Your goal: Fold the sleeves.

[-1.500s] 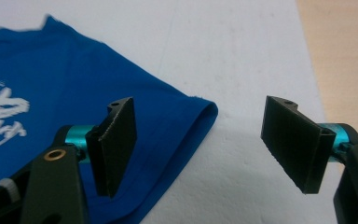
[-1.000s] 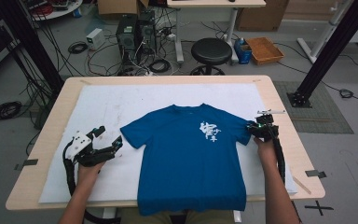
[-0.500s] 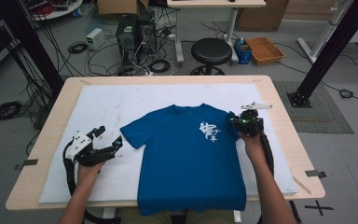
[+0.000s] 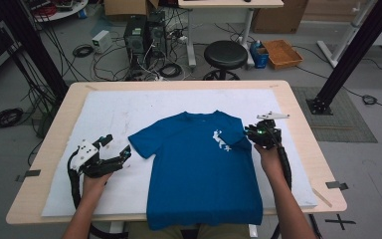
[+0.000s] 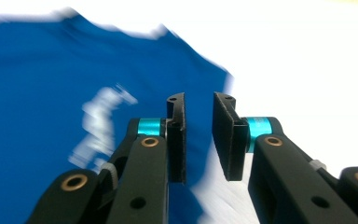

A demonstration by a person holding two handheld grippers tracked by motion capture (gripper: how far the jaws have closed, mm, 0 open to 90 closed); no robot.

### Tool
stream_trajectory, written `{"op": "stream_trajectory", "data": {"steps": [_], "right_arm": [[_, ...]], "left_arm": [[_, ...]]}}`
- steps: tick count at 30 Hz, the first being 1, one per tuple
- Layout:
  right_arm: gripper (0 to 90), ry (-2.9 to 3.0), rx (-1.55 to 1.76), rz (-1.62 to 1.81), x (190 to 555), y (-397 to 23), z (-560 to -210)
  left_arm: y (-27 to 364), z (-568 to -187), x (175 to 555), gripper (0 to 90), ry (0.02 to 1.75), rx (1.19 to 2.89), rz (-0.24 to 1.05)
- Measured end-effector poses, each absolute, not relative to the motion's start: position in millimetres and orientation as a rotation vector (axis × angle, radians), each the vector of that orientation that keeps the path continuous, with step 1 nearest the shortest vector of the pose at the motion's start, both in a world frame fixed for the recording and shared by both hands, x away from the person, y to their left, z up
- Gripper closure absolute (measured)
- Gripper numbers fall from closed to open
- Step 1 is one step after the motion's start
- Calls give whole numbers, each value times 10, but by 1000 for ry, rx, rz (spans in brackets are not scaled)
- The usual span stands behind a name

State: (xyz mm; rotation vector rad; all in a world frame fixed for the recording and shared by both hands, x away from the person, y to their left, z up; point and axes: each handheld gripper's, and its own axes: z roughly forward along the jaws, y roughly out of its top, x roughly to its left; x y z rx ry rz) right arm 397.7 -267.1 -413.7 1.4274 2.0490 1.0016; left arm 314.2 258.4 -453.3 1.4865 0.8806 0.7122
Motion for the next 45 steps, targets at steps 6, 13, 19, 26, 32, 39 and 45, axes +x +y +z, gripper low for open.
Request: {"op": "stream_trajectory", "data": {"steps": [6, 13, 19, 26, 32, 39, 45], "right_arm": [[774, 2250, 1428, 1178, 3950, -2798, -4352], [795, 2517, 1170, 1061, 3751, -2635, -4387], [692, 2246, 1217, 1085, 3711, -2753, -4203], [562, 2134, 1404, 986, 3999, -2642, -4302], [552, 2079, 1548, 981, 4385, -2536, -4388], [898, 2130, 1383, 823, 4545, -2358, -4430], [895, 1961, 1382, 827, 4569, -2460, -4400]], "left_arm": [[2580, -4532, 3145, 167, 884, 1488, 712], [2577, -4532, 3143, 167, 879, 1491, 718], [2575, -4531, 3144, 167, 881, 1493, 718], [2573, -4530, 3146, 167, 885, 1495, 719], [2581, -4530, 3153, 167, 892, 1491, 711], [2578, -4530, 3150, 167, 890, 1491, 712], [2574, -4530, 3149, 167, 885, 1496, 718]]}}
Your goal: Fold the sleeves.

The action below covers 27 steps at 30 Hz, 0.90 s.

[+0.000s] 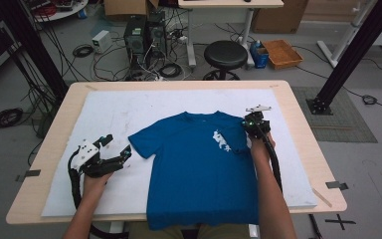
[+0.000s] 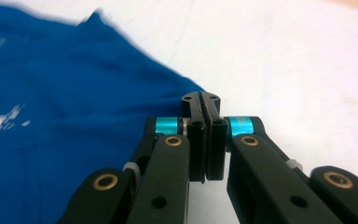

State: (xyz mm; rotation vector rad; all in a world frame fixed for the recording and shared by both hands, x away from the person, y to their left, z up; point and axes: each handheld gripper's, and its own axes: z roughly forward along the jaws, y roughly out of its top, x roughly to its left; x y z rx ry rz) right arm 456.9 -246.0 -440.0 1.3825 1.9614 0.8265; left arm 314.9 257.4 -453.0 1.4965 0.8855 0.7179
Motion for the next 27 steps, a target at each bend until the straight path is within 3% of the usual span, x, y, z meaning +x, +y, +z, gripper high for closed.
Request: {"op": "stream_trajectory", "data": {"steps": [1, 2, 3, 5, 7, 11, 15, 21, 24, 25, 27], "right_arm": [[826, 1955, 1391, 835, 4566, -2464, -4394], [686, 1945, 1401, 845, 4568, -2475, -4387], [625, 1931, 1414, 848, 4561, -2490, -4371], [585, 1917, 1429, 893, 4519, -2534, -4316], [601, 1933, 1405, 983, 4435, -2578, -4258], [755, 2130, 1342, 1166, 4171, -2622, -4221], [886, 2308, 1196, 1082, 3898, -2565, -4307], [900, 2365, 1163, 989, 3804, -2571, -4446], [804, 2320, 1177, 962, 3794, -2603, -4430], [675, 2269, 1192, 1042, 3761, -2679, -4371], [575, 2203, 1222, 1149, 3705, -2768, -4273]], "left_arm": [[2574, -4531, 3151, 167, 886, 1494, 717], [2574, -4531, 3152, 167, 890, 1491, 717], [2575, -4531, 3152, 167, 890, 1491, 716], [2575, -4531, 3152, 166, 887, 1493, 716], [2574, -4529, 3148, 167, 886, 1499, 720], [2572, -4529, 3148, 167, 886, 1501, 721], [2571, -4528, 3151, 167, 893, 1502, 721], [2554, -4525, 3159, 167, 906, 1508, 730], [2551, -4516, 3175, 174, 929, 1518, 724], [2552, -4513, 3182, 175, 941, 1521, 719], [2555, -4499, 3204, 175, 973, 1533, 713]]}}
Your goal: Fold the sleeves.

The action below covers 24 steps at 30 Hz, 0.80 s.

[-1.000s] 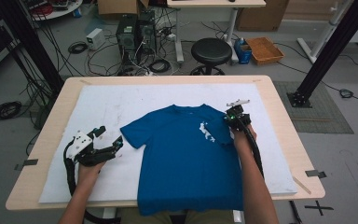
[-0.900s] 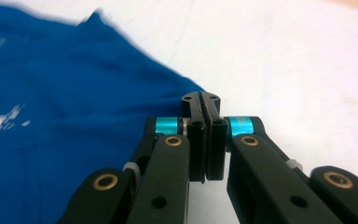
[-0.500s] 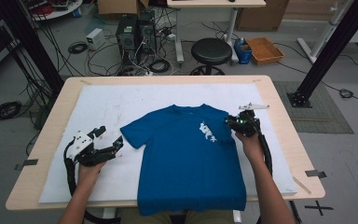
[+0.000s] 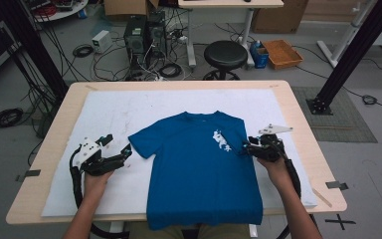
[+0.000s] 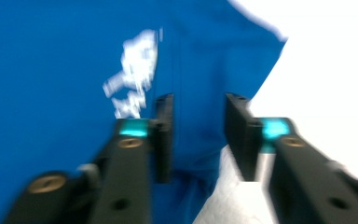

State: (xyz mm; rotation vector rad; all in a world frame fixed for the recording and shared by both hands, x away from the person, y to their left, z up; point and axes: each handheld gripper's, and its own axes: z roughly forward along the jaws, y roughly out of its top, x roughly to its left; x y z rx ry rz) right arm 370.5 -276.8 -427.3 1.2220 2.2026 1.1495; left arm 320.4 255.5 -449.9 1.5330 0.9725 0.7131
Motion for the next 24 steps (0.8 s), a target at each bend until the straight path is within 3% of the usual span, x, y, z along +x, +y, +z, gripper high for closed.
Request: {"op": "stream_trajectory", "data": {"steps": [8, 16, 22, 24], "right_arm": [[268, 1965, 1198, 1286, 3446, -3190, -4143], [230, 1902, 1234, 1294, 3400, -3336, -4159], [230, 1938, 1207, 1278, 3397, -3285, -4182], [230, 1937, 1207, 1285, 3390, -3280, -4175]], "left_arm": [[2510, -4282, 3510, 216, 1096, 1595, 636], [2215, -4270, 3999, 277, 1266, 1860, 643], [2113, -4389, 4072, 305, 1322, 1966, 619], [2087, -4429, 4067, 371, 1309, 2036, 619]]}}
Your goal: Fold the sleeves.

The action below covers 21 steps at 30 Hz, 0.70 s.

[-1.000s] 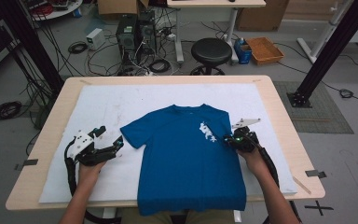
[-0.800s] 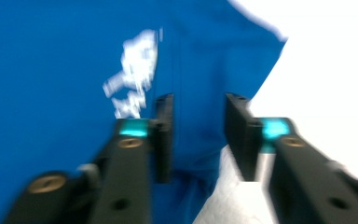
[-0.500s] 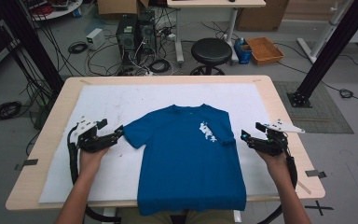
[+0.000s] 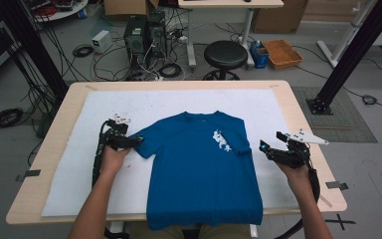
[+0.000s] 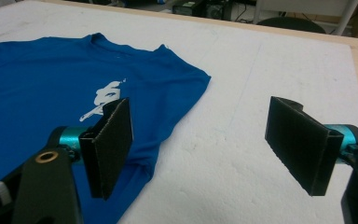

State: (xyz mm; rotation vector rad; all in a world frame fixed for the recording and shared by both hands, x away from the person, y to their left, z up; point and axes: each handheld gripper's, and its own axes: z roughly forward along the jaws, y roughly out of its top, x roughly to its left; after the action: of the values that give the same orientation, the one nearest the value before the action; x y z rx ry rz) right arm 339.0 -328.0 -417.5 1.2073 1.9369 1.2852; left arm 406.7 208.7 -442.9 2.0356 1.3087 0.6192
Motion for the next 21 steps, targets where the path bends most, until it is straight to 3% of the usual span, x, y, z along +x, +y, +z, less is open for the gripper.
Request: {"op": "stream_trajectory", "data": {"steps": [9, 15, 21], "right_arm": [[231, 1941, 1210, 1292, 3398, -3281, -4190], [232, 1935, 1214, 1298, 3391, -3280, -4186], [231, 1940, 1224, 1298, 3401, -3270, -4192]], "left_arm": [[2024, -4447, 4001, 838, 1184, 2072, 594], [1972, -4351, 3995, 865, 1211, 1962, 523], [1699, -4099, 4081, 865, 1151, 1892, 338]]}}
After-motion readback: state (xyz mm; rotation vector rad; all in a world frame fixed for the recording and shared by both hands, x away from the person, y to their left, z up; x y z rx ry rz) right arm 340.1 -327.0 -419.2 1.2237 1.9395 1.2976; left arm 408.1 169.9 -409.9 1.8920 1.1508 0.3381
